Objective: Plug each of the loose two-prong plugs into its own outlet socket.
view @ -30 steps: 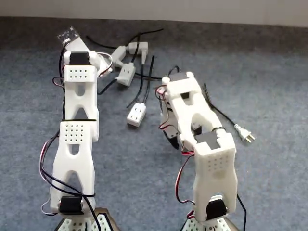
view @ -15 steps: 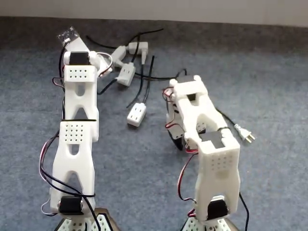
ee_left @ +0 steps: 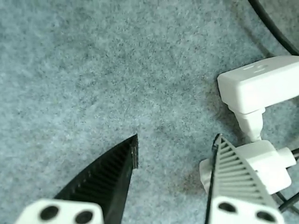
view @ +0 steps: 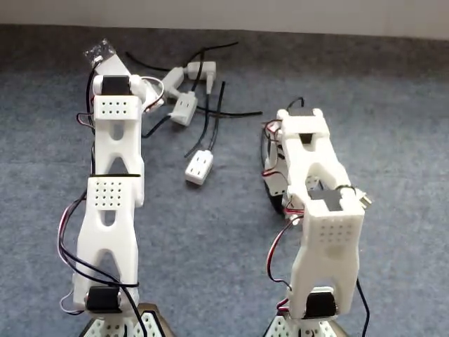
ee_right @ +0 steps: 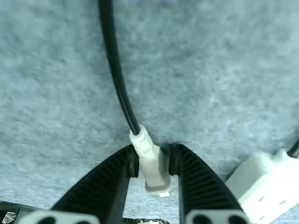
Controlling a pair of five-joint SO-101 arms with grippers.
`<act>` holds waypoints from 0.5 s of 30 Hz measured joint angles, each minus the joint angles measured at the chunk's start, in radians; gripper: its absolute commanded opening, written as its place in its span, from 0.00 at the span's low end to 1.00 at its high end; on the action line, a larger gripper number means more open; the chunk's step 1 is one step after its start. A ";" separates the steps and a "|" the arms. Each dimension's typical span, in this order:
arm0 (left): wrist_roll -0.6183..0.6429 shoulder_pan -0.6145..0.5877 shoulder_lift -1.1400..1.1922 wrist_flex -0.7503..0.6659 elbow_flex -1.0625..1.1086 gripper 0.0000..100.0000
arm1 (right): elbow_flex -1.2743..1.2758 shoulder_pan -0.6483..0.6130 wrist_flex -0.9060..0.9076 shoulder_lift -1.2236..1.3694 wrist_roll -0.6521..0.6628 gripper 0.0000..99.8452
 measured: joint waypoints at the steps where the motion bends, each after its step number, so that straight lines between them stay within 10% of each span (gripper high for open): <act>1: 0.000 0.000 0.000 0.000 0.000 0.26 | 0.000 0.000 0.000 0.000 0.000 0.12; 15: 0.000 0.000 0.000 0.000 0.000 0.26 | -0.002 -0.087 0.043 0.015 0.000 0.12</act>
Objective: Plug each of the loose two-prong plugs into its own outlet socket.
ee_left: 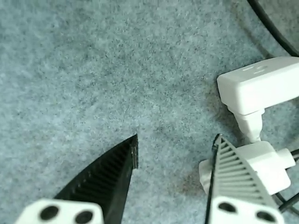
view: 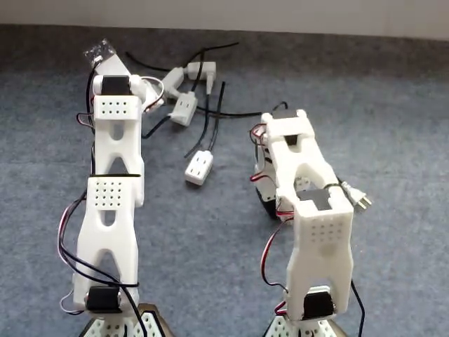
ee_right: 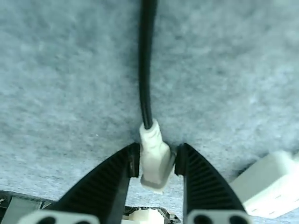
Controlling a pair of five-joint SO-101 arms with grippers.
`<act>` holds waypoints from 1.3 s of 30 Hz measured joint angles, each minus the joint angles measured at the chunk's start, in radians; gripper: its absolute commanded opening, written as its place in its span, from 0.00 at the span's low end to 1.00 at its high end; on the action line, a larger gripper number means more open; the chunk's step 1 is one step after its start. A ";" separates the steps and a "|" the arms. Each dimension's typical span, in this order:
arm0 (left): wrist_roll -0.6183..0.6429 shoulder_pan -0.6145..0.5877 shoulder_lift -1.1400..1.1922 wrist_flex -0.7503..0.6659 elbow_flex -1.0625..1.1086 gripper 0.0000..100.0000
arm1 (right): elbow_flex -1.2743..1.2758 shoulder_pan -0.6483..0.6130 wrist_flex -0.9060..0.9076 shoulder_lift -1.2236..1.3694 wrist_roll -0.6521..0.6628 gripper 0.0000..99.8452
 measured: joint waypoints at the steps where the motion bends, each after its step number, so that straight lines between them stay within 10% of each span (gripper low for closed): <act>1: 0.000 0.000 0.000 0.000 0.000 0.26 | 0.002 0.000 -0.009 0.000 0.000 0.12; 26: 0.000 0.000 0.000 0.000 0.000 0.25 | 0.064 0.155 -0.120 -0.014 -0.055 0.01; 39: 0.000 0.000 0.000 0.000 0.000 0.25 | -0.698 0.209 0.038 0.035 0.000 0.01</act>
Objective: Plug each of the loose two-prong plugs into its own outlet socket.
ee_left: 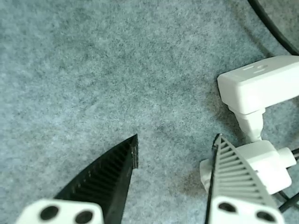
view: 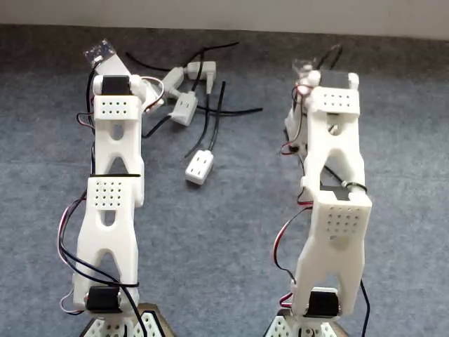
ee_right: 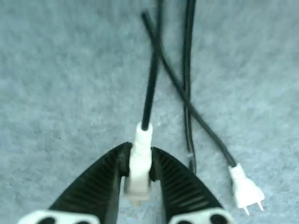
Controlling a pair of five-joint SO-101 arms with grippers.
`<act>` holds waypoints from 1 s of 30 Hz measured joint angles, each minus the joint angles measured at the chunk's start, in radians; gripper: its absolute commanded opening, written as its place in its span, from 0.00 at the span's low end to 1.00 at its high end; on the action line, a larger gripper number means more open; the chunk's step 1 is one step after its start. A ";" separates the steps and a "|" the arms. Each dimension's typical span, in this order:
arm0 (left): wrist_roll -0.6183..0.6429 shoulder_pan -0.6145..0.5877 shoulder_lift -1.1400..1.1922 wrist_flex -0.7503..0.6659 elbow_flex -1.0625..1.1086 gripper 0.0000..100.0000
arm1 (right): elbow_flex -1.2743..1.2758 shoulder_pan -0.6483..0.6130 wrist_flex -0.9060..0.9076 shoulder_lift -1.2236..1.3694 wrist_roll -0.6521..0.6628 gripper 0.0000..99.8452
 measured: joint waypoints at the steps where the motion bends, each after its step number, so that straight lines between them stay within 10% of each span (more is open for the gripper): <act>1: 0.000 0.000 0.000 0.000 0.000 0.25 | -0.040 -0.002 0.000 0.000 0.002 0.01; 30: -0.150 0.058 -0.095 -0.124 0.002 0.26 | -0.419 -0.394 -0.005 -0.345 0.002 0.01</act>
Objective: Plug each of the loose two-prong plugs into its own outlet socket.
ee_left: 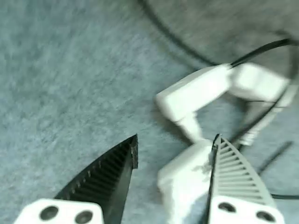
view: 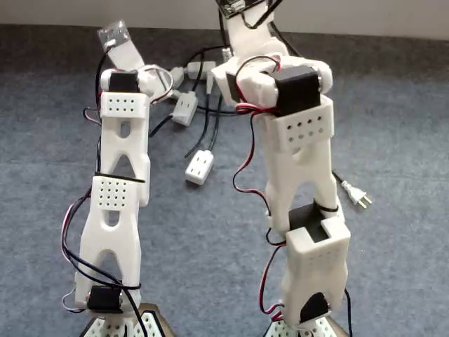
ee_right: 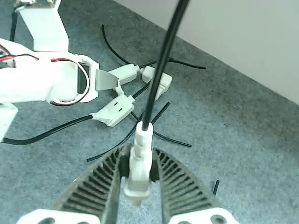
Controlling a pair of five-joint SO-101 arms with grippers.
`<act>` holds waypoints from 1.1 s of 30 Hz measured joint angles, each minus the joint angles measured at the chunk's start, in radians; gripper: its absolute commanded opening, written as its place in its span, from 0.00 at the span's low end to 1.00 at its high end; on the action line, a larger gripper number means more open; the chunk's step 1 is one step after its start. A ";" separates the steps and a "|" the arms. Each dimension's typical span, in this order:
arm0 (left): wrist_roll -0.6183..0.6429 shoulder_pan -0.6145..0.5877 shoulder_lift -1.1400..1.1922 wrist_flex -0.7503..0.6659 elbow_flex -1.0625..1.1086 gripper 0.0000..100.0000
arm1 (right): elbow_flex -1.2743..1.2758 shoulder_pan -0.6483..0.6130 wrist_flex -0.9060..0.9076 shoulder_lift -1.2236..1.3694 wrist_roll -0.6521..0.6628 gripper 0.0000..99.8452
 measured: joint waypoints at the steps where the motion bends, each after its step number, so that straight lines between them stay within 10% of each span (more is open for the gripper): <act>1: -0.006 0.009 -0.038 0.000 0.000 0.26 | 0.000 0.005 -0.002 -0.006 0.000 0.01; 13: -0.028 0.129 -0.552 0.242 -0.002 0.25 | 0.000 0.137 -0.077 -0.018 -0.120 0.01; 33: -0.402 0.267 -1.042 0.276 0.166 0.25 | 0.000 0.192 -0.167 -0.018 -0.186 0.01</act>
